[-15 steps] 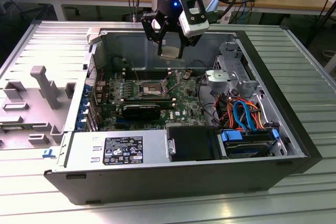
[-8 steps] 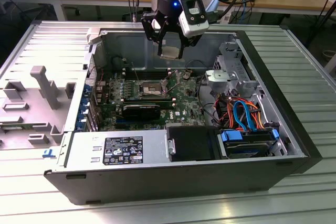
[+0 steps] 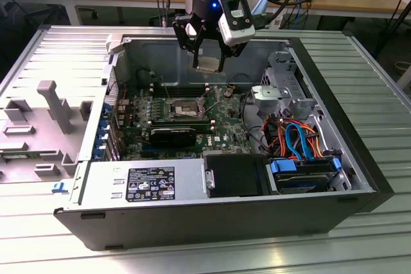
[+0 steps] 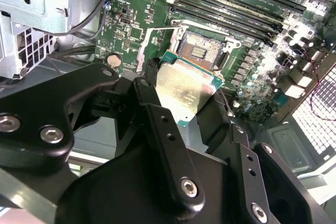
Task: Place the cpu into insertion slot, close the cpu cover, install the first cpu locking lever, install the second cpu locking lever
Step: 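Place the cpu into insertion slot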
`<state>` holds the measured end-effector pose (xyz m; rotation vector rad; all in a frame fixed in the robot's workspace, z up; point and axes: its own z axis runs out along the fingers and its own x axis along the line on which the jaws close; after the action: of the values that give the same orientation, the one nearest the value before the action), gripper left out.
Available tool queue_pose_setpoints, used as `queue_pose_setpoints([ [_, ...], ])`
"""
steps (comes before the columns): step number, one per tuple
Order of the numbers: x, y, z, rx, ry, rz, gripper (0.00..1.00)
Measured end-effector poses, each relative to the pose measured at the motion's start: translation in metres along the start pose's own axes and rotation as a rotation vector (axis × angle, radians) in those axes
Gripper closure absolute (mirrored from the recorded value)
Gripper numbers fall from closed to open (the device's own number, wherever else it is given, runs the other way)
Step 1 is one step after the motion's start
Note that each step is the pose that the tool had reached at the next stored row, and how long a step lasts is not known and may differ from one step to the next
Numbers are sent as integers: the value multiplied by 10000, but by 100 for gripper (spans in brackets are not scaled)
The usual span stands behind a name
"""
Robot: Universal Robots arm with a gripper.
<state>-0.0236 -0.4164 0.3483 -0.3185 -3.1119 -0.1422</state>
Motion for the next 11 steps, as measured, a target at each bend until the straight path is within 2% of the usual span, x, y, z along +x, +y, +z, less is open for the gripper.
queue_pose_setpoints([
  [11,0,-1,0,-2,-9,97,45],
])
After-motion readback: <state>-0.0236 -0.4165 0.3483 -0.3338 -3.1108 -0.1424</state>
